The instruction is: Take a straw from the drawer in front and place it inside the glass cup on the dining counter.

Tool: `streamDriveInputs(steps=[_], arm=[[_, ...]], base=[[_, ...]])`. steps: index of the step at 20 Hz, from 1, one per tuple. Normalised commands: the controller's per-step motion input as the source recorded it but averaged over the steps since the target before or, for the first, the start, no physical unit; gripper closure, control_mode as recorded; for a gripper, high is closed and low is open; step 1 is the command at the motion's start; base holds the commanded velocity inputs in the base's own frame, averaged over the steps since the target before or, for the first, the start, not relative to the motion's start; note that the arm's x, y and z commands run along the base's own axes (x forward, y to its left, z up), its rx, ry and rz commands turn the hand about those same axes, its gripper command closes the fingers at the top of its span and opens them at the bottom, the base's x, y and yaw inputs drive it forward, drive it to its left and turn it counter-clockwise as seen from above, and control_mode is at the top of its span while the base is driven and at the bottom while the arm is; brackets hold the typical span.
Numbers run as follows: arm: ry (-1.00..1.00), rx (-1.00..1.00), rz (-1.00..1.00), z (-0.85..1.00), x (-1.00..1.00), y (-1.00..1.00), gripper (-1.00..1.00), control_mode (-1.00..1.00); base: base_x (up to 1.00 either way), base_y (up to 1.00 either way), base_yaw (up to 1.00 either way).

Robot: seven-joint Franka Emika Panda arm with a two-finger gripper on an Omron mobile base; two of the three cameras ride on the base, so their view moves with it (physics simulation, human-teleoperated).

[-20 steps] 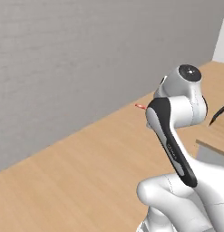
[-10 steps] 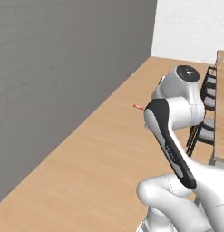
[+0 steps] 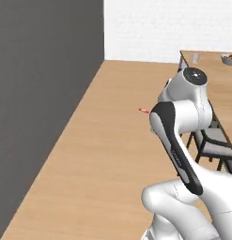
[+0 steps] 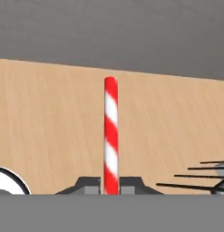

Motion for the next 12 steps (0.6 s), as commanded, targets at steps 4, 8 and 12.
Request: streamDriveInputs(steps=[4, 8, 12], arm=[[0.0, 0.0, 0.0, 0.0, 0.0, 0.0, 1.0, 1.0], [0.0, 0.0, 0.0, 0.0, 0.0, 0.0, 1.0, 1.0], [0.0, 0.0, 0.0, 0.0, 0.0, 0.0, 1.0, 1.0]], base=[[1.0, 0.46, -0.47], [1.0, 0.44, -0.48], [1.0, 0.47, -0.47]])
